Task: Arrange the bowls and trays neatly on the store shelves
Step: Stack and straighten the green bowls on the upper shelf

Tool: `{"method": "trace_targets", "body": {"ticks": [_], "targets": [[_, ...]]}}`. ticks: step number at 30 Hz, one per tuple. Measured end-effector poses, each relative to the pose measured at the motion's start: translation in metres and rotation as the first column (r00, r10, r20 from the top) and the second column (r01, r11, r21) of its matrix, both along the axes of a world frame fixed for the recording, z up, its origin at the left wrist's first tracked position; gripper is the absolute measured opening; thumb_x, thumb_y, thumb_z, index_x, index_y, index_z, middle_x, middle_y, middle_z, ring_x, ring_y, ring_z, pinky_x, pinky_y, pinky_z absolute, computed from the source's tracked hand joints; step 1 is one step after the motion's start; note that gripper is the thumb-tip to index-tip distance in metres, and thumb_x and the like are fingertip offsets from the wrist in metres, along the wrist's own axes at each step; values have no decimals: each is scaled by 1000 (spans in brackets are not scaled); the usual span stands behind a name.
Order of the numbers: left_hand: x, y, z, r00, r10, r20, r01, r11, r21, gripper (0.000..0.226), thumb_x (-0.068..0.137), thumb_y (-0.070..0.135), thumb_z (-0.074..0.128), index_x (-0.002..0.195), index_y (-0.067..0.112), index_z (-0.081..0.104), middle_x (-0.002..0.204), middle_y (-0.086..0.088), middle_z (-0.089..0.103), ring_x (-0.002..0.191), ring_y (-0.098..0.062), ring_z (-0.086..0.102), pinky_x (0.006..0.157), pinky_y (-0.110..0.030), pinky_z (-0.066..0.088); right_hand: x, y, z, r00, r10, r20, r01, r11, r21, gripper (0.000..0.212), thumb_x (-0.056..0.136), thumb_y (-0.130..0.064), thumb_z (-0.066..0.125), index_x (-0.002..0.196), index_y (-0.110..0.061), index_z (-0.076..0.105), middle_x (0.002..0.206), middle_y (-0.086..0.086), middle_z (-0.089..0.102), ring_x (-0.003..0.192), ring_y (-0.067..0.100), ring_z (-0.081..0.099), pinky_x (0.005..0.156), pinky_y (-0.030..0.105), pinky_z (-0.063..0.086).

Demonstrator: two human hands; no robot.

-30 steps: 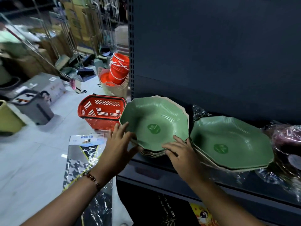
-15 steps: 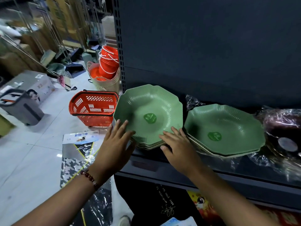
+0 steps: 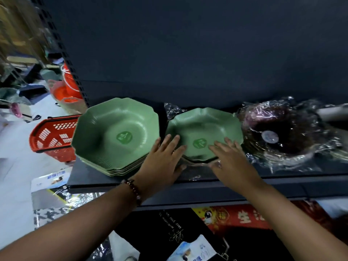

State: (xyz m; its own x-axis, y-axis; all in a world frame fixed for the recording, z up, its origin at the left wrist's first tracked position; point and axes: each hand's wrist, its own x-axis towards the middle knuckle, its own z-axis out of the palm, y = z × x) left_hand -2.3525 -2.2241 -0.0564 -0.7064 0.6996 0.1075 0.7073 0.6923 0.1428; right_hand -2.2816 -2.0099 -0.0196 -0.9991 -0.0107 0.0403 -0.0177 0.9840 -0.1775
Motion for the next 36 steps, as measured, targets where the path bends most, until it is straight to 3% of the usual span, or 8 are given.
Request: {"method": "trace_targets", "body": {"ticks": [4,9,12,15,19,27,32,36], "targets": [[-4,22,-10,1000,-21,20,22,999,-29,58,98,49,36,149,22,30,160,-9,20,148,-30,12,119,-47,6,6,23,-2,1000,-7,-14,7,1000,24,51,95,-35,51,142,-20,43,148,2,42,146,22,16,118,38,-6],[-10,24,-18,998,-15,60,16,1000,-24,60,91,52,22,120,18,61,127,-8,62,135,-31,42,116,-47,20,4,22,-7,998,-29,-58,24,997,-77,34,94,-34,54,125,-22,60,134,-2,57,143,19,22,117,35,-4],[-13,21,-15,997,-16,79,17,1000,-9,38,95,45,43,114,20,64,119,-4,66,130,-27,48,115,-45,21,4,24,-9,997,-52,-48,47,993,-110,28,90,-33,61,115,-22,66,124,-3,62,136,19,34,119,38,3],[-15,23,-8,999,-34,43,33,999,27,27,87,44,62,99,21,67,101,-2,69,105,-26,62,107,-43,34,3,26,-5,995,-58,-81,45,988,-147,18,79,-28,73,96,-21,72,97,-7,67,104,16,51,112,47,25],[-16,25,2,999,-38,23,37,997,61,27,81,44,69,89,19,61,88,-1,67,87,-26,63,91,-39,44,-2,25,8,989,-90,-120,70,985,-158,13,74,-21,76,86,-20,72,85,-7,65,86,11,43,99,39,33],[-13,6,14,999,-42,25,35,972,231,29,89,47,58,103,22,61,100,4,67,96,-20,59,90,-33,41,2,16,30,985,-73,-153,34,969,-247,21,80,-16,73,100,-23,72,92,-18,57,95,7,42,105,40,30],[-4,-10,20,999,10,45,-25,935,353,37,88,48,60,114,22,61,110,5,64,105,-17,55,92,-32,43,11,4,47,987,-75,-139,36,964,-264,17,85,-27,68,102,-32,68,95,-26,55,101,1,43,113,20,4],[0,-22,28,994,1,108,-51,886,462,41,90,42,61,124,21,58,124,6,56,123,-11,39,99,-25,37,17,-8,61,986,-60,-157,16,963,-267,19,84,-22,70,94,-38,65,94,-28,56,97,-7,41,120,35,3]]}}
